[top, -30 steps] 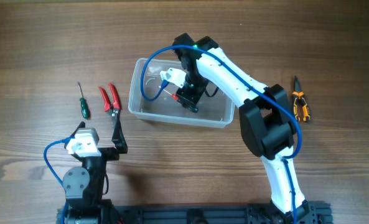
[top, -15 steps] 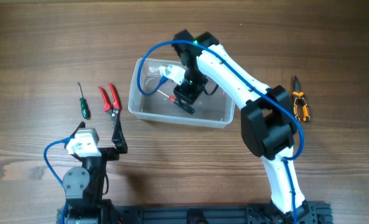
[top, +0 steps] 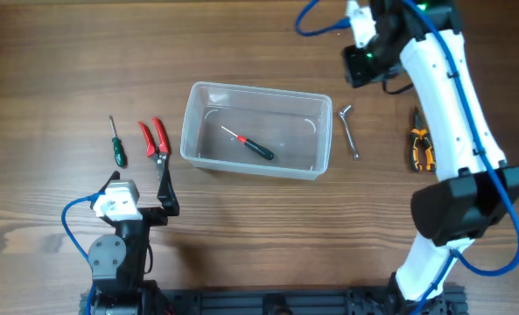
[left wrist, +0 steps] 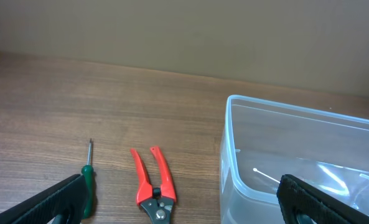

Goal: Pack container
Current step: 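Move the right gripper to the silver socket wrench and grasp it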

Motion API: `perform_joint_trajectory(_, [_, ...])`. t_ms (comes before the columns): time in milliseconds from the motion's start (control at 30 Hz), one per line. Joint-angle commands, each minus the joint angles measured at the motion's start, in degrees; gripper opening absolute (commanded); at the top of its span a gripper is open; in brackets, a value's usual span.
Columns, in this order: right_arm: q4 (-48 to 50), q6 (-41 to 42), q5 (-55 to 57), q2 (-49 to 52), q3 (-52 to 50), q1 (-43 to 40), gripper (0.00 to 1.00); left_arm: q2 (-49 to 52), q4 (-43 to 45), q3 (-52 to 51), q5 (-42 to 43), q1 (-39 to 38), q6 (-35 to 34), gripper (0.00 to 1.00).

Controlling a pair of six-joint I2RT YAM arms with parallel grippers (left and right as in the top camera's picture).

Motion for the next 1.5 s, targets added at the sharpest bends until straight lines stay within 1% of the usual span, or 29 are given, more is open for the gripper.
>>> perform_joint_trajectory(0, [3.54,0.96,-0.15,0.96,-9.51,-2.49,0.33,-0.42,0.04,-0.24,-0.11,0.37,-0.94,1.0])
perform_joint_trajectory(233, [17.68,1.01,-0.42,0.96,-30.45,-2.47,0.31,-0.42,0.04,-0.24,-0.11,0.37,-0.94,1.0])
perform_joint_trajectory(333, [21.66,1.01,-2.8,0.96,-35.3,-2.47,0.25,-0.42,0.04,-0.24,-0.11,0.37,-0.94,1.0])
perform_joint_trajectory(400, [22.32,1.05,-4.33,0.96,-35.56,-2.47,0.22,-0.42,0.04,-0.24,-0.11,0.37,-0.94,1.0])
perform_joint_trajectory(500, [23.34,4.55,-4.94,0.96,-35.56,-2.47,0.2,-0.42,0.04,-0.24,-0.11,0.37,-0.94,1.0])
perform_joint_trajectory(600, [24.35,6.97,-5.79,0.96,-35.56,-2.47,0.23,-0.42,0.04,-0.24,-0.11,0.37,-0.94,1.0])
perform_joint_trajectory(633, [24.52,7.48,-5.79,0.96,-35.56,-2.47,0.28,-0.42,0.04,-0.24,-0.11,0.37,-0.94,1.0])
perform_joint_trajectory(667, [24.68,8.57,-5.79,0.96,-35.56,-2.49,0.31,-0.42,0.04,-0.24,-0.11,0.37,-0.94,1.0])
perform_joint_trajectory(833, [25.64,15.13,-5.77,0.96,-35.56,-2.49,0.32,-0.42,0.04,-0.24,-0.11,0.37,-0.94,1.0])
perform_joint_trajectory(933, [25.99,17.16,-5.77,0.96,-35.56,-2.64,0.32,-0.42,0.04,-0.24,-0.11,0.37,-0.94,1.0])
perform_joint_trajectory(1000, [26.1,17.57,-5.77,0.96,-35.56,-3.3,0.36,-0.42,0.04,-0.24,-0.11,0.37,-0.94,1.0])
perform_joint_trajectory(1133, [26.36,19.85,-5.75,0.96,-35.67,-5.95,0.36,-0.42,0.04,-0.24,-0.11,0.37,-0.94,1.0])
perform_joint_trajectory(1200, [26.88,21.55,-5.66,0.96,-35.67,-6.82,0.31,-0.42,0.04,-0.24,-0.11,0.37,-0.94,1.0])
perform_joint_trajectory(1233, [27.1,22.14,-5.62,0.96,-35.67,-6.91,0.31,-0.42,0.04,-0.24,-0.11,0.37,-0.94,1.0])
perform_joint_trajectory(1267, [27.36,22.27,-5.77,0.96,-35.67,-6.91,0.31,-0.42,0.04,-0.24,-0.11,0.37,-0.94,1.0])
perform_joint_trajectory(1300, [27.36,22.27,-5.79,0.96,-35.71,-6.78,0.38,-0.42,0.04,-0.24,-0.11,0.37,-0.94,1.0])
perform_joint_trajectory(1333, [27.41,22.64,-5.79,0.96,-36.0,-6.75,0.41,-0.42,0.04,-0.24,-0.11,0.37,-0.94,1.0])
perform_joint_trajectory(1467, [30.58,23.96,-6.97,0.96,-40.15,-6.75,0.43,-0.42,0.04,-0.24,-0.11,0.37,-0.94,1.0])
